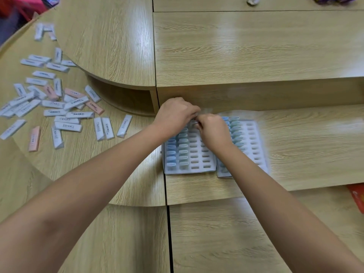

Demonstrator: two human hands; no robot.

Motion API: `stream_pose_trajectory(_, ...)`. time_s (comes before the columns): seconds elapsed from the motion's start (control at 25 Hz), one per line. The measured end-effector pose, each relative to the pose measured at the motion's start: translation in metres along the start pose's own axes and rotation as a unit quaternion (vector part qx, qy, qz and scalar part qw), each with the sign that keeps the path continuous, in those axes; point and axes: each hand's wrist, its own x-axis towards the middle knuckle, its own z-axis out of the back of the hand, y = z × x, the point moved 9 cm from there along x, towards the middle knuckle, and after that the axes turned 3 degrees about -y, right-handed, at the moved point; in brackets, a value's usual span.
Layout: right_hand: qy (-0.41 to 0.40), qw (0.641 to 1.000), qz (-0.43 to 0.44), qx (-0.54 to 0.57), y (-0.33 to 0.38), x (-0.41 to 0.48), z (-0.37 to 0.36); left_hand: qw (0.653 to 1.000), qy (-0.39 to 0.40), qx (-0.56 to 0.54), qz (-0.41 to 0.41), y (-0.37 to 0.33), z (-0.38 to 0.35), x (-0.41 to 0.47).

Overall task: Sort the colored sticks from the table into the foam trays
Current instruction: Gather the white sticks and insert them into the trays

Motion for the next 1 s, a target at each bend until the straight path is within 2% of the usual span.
stream_pose_trajectory(0.12, 0.008, 1.000, -0.004, -0.005, 0.003, -0.001, 0.000, 0.993, -0.018, -0.074, 0.085, 0.012, 0.003, -0.004)
stream_pose_trajectory(0.36, -0.050, 0.997, -0.018, 0.064, -0.001, -0.006, 0.008, 0.991, -0.015, -0.104, 0.079, 0.017, 0.003, -0.008)
stream_pose_trajectory(0.48, -0.040, 0.997, -0.019, 0.058, 0.002, -0.003, 0.008, 0.996, 0.000, -0.073, 0.053, 0.011, 0.003, -0.007)
stream_pose_trajectory(0.56, -0.027, 0.998, -0.037, 0.048, 0.000, -0.002, 0.010, 0.997, -0.013, -0.071, 0.033, 0.006, 0.010, -0.008)
stream_pose_trajectory(0.64, -0.043, 0.996, -0.053, 0.049, -0.001, -0.006, 0.022, 0.993, -0.043, -0.099, 0.050, 0.008, 0.024, -0.022)
stream_pose_trajectory(0.76, -0.094, 0.991, -0.047, 0.081, 0.015, -0.013, 0.050, 0.976, -0.115, -0.140, 0.125, 0.034, 0.051, -0.071)
stream_pose_trajectory(0.84, -0.086, 0.990, -0.016, 0.113, 0.043, -0.011, 0.054, 0.956, -0.141, -0.143, 0.212, 0.072, 0.061, -0.112)
stream_pose_trajectory(0.92, -0.056, 0.990, 0.037, 0.124, 0.080, -0.004, 0.046, 0.937, -0.132, -0.120, 0.300, 0.117, 0.063, -0.149)
stream_pose_trajectory(1.0, -0.021, 0.989, 0.091, 0.110, 0.118, 0.005, 0.026, 0.944, -0.071, -0.049, 0.317, 0.149, 0.062, -0.171)
